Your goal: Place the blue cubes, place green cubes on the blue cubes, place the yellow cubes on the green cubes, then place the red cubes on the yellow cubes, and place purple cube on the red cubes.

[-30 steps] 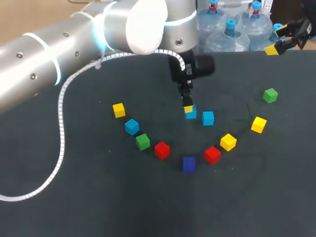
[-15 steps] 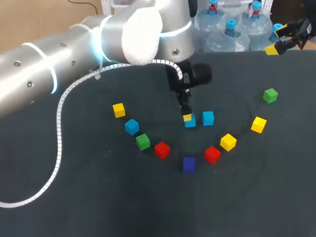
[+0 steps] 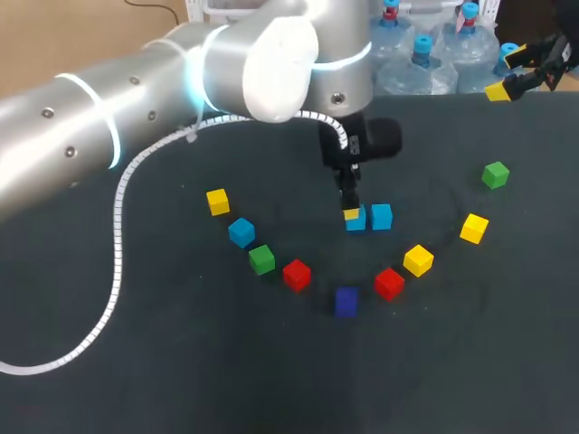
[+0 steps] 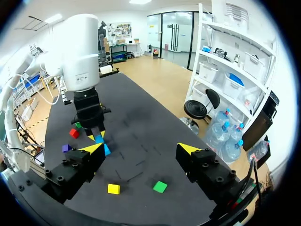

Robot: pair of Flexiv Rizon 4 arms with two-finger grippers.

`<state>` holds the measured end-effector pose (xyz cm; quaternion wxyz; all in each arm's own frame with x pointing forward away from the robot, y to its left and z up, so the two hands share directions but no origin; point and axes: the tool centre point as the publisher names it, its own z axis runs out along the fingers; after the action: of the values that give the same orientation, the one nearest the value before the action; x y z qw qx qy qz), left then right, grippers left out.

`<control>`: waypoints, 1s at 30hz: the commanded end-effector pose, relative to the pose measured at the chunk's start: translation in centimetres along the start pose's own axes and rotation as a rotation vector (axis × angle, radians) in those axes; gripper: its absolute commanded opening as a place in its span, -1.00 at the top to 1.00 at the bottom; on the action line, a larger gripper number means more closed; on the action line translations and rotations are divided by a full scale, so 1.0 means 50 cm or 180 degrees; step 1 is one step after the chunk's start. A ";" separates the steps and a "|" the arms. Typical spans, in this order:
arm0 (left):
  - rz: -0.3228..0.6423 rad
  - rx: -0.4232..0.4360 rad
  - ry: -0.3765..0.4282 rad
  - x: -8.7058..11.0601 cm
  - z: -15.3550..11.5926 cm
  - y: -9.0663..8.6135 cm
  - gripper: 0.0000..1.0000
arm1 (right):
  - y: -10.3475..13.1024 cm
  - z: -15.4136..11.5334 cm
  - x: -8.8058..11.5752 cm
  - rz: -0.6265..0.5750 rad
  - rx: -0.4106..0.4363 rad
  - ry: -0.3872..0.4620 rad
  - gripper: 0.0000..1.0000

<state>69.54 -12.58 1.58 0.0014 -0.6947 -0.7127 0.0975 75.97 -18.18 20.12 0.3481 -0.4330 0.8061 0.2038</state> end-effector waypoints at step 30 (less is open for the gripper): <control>0.0140 -0.0041 0.0137 -0.011 0.012 0.015 1.00 | 0.001 0.000 0.001 -0.0001 0.0004 -0.0003 -1.00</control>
<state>70.05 -13.17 1.00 0.0075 -0.7118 -0.6980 0.0781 75.97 -18.18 20.12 0.3482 -0.4330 0.8061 0.2038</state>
